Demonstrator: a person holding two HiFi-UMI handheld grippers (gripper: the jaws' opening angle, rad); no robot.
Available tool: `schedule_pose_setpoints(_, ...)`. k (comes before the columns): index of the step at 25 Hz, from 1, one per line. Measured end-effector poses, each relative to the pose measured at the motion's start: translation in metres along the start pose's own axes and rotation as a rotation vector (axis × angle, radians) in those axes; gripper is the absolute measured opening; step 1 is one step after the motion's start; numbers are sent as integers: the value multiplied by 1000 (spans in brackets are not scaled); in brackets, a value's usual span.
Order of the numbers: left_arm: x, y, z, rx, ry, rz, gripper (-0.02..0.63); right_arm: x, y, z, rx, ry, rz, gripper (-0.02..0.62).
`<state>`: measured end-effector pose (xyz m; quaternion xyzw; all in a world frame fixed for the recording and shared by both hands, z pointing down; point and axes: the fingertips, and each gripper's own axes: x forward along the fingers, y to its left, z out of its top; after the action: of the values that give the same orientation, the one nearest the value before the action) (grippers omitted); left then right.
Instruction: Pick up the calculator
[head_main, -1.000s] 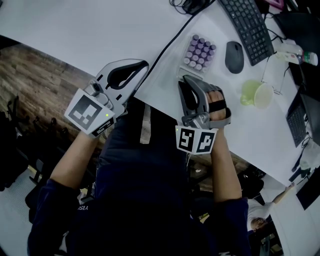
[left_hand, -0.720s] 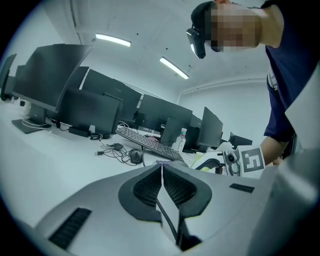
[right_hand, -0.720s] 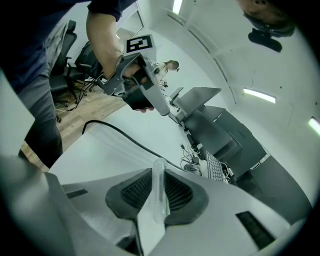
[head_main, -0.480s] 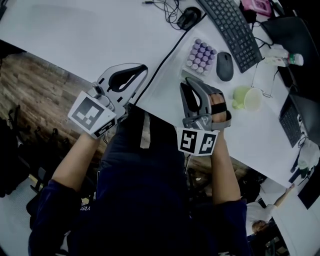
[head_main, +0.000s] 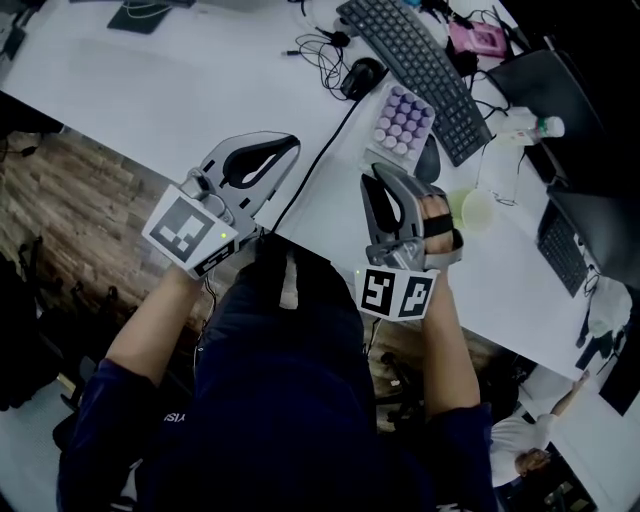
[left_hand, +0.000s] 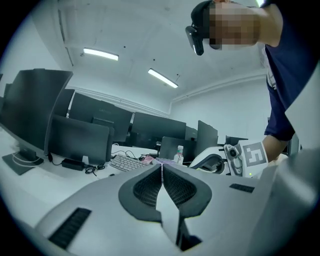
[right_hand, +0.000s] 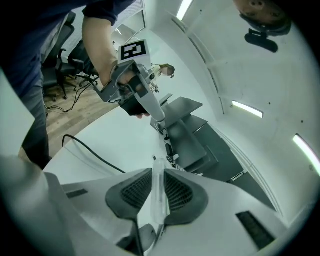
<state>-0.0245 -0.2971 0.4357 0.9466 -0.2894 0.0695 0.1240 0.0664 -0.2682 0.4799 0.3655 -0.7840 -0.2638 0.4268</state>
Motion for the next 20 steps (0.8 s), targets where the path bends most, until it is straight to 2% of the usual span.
schedule_pose_setpoints(13, 3, -6, 90, 135, -95, -46, 34, -27, -80, 47, -63, -42, -134, 78)
schedule_pose_setpoints(20, 3, -12, 132, 182, -150, -53, 34, -43, -117, 68, -88, -71, -203, 78)
